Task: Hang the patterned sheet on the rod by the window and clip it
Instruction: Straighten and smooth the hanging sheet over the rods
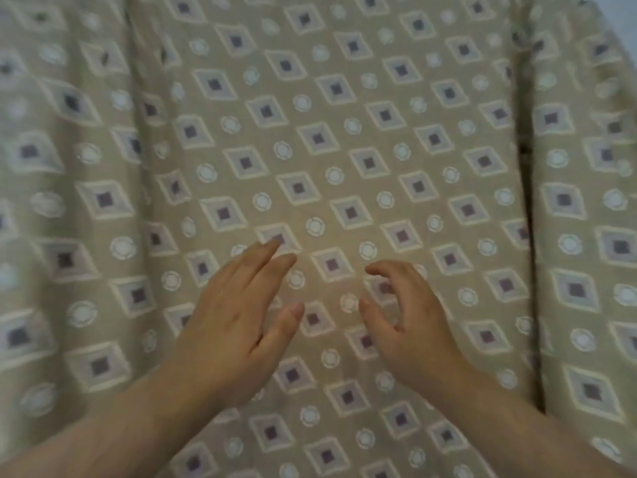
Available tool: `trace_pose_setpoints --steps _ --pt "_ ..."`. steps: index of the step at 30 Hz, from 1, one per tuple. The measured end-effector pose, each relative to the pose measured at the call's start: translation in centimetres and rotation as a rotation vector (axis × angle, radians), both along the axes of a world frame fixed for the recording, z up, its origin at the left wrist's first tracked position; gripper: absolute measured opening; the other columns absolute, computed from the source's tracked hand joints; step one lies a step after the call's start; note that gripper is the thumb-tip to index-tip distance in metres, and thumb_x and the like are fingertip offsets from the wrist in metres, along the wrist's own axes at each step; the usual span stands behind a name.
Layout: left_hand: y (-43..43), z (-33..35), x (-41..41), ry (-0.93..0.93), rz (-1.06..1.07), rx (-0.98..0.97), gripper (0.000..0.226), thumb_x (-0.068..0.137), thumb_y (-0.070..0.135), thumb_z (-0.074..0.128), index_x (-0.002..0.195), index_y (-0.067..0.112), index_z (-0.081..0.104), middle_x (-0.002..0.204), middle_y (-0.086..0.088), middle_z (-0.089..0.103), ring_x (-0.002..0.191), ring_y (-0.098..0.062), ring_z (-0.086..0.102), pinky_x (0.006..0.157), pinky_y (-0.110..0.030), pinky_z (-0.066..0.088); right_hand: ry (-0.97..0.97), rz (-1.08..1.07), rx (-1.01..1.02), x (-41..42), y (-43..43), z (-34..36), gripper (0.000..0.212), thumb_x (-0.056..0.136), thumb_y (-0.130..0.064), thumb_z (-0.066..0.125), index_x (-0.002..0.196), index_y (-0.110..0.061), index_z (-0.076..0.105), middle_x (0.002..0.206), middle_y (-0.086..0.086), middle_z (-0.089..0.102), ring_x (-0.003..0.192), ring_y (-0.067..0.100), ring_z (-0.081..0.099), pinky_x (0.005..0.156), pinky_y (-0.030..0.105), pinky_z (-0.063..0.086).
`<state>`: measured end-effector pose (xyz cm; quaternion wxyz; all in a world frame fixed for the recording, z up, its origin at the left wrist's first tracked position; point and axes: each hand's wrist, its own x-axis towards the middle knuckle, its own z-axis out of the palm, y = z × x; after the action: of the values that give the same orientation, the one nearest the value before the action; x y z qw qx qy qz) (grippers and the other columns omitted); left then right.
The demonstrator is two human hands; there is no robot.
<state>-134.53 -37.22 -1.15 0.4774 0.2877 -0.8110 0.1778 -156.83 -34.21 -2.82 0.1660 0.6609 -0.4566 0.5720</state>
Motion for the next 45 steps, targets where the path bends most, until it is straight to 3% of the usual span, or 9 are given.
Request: trace_pose_setpoints --steps 4,9,13,16,20,27,37,40,45 --pt "-0.2 7.4 7.0 0.050 0.034 0.081 0.068 0.090 0.072 0.016 0.145 0.038 0.036 0.156 0.021 0.023 0.143 0.007 0.011 0.113 -0.029 0.016 -0.027 0.066 0.186 3.8 -1.4 6.5 0.030 0.093 -0.029 0.058 0.106 -0.053 0.045 0.115 -0.041 0.043 0.110 -0.014 0.044 0.081 0.006 0.039" --pt "0.0 16.2 10.9 0.129 -0.007 0.179 0.059 0.093 0.069 0.023 0.142 0.038 0.034 0.149 0.020 0.038 0.138 0.002 0.028 0.110 -0.028 0.030 -0.242 0.126 0.326 8.4 -1.8 16.0 0.035 0.091 -0.024 0.062 0.105 -0.053 0.048 0.117 -0.031 0.051 0.106 -0.008 0.052 0.070 0.007 0.045" --pt "0.4 21.8 11.6 0.242 -0.011 0.333 0.067 0.088 0.075 0.022 0.137 0.037 0.047 0.145 0.013 0.044 0.135 -0.003 0.034 0.108 -0.034 0.034 -0.301 0.182 0.536 11.4 -0.8 22.4 0.033 0.093 -0.034 0.060 0.120 -0.046 0.047 0.125 -0.028 0.049 0.112 0.001 0.052 0.088 0.022 0.048" --pt "2.3 24.6 10.4 0.264 0.013 0.496 0.081 0.078 0.084 0.017 0.141 0.037 0.039 0.144 0.023 0.030 0.134 0.008 0.019 0.114 -0.029 0.020 -0.338 0.211 0.655 11.7 1.7 25.4 0.030 0.093 -0.034 0.060 0.112 -0.053 0.044 0.120 -0.033 0.047 0.113 -0.003 0.051 0.096 0.026 0.046" --pt "6.1 26.2 5.2 0.260 -0.078 0.626 0.064 0.081 0.065 0.024 0.138 0.039 0.038 0.146 0.022 0.031 0.139 0.003 0.021 0.118 -0.035 0.022 -0.400 0.133 0.747 7.3 6.8 25.8 0.028 0.093 -0.040 0.060 0.114 -0.052 0.046 0.122 -0.029 0.053 0.112 -0.003 0.053 0.098 0.031 0.048" --pt "10.9 26.1 -11.4 0.209 -0.292 0.650 0.055 0.086 0.064 0.033 0.135 0.040 0.037 0.144 0.011 0.040 0.139 -0.008 0.031 0.113 -0.035 0.026 -0.556 0.005 0.714 -8.9 15.2 24.1 0.028 0.093 -0.028 0.064 0.113 -0.045 0.053 0.116 -0.024 0.059 0.110 -0.002 0.057 0.096 0.025 0.048" --pt "13.6 25.0 -28.0 0.127 -0.440 0.678 0.057 0.087 0.058 0.033 0.137 0.032 0.044 0.142 0.025 0.036 0.132 0.017 0.025 0.108 -0.009 0.018 -0.669 -0.123 0.649 -23.9 21.4 24.2 0.022 0.095 -0.029 0.060 0.109 -0.044 0.053 0.109 -0.027 0.059 0.099 -0.014 0.055 0.077 0.007 0.045" --pt "13.3 24.6 -30.9 0.123 -0.490 0.762 0.065 0.084 0.063 0.029 0.140 0.032 0.042 0.147 0.016 0.037 0.136 0.002 0.029 0.109 -0.016 0.026 -0.665 -0.184 0.628 -25.8 21.6 23.8 0.028 0.096 -0.024 0.060 0.102 -0.050 0.051 0.106 -0.027 0.060 0.096 -0.018 0.054 0.080 0.006 0.047" --pt "13.0 23.4 -35.3 0.054 -0.639 0.738 0.057 0.089 0.061 0.031 0.141 0.038 0.037 0.144 0.021 0.034 0.136 0.006 0.026 0.111 -0.024 0.026 -0.648 -0.309 0.600 -29.0 21.5 22.9 0.031 0.093 -0.023 0.062 0.100 -0.051 0.051 0.108 -0.023 0.061 0.099 -0.013 0.057 0.081 0.004 0.044"
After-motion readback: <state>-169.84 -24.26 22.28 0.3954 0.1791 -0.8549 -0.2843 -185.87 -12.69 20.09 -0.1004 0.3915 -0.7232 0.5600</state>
